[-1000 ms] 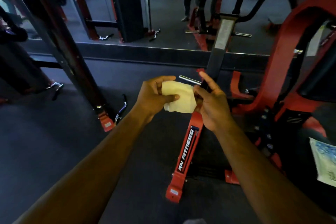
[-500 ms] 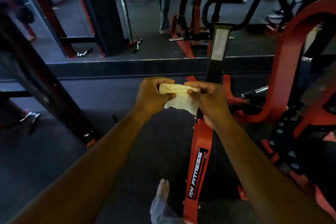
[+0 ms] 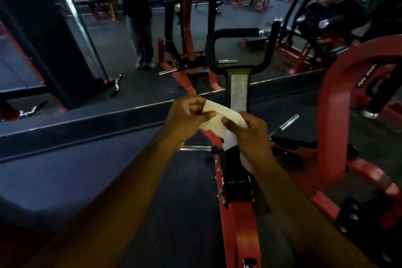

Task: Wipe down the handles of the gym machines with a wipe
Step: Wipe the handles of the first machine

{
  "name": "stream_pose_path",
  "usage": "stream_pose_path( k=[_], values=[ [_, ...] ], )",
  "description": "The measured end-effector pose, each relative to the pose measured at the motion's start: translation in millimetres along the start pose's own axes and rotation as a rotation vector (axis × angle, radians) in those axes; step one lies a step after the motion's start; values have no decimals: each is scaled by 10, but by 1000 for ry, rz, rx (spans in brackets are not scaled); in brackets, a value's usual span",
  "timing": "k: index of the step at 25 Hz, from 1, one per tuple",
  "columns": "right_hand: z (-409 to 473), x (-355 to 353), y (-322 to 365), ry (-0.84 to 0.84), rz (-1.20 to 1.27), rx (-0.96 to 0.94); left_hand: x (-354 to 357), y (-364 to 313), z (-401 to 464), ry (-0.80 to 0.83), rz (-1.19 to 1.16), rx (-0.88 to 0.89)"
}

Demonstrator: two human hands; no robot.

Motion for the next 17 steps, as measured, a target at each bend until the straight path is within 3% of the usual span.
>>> stream_pose_path(
  k=[3,7,11,13,17],
  values=[
    [447,11,-190,-53,373,207,101,250,703,-67,-164,-100],
    [1224,146,-62,-89,426,71,335,298,1770,50,-195,-26],
    [2125,176,-155,-292,483,10,386,235,2797,110,-88,131],
    [2544,100,-155,-479,476,-22,405,211,3324,142,95,291],
    [3136,-118,221,-940,186,-270,825,-99,3815,294,587,989]
  ],
)
Point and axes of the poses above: each hand's wrist, its own z-axis towards the middle knuckle, its own x-axis out of the palm, y = z × x, the point moved 10 cm from there along z, towards the middle knuckle, and after that the axes turned 10 degrees about z, right-handed, at the moved point
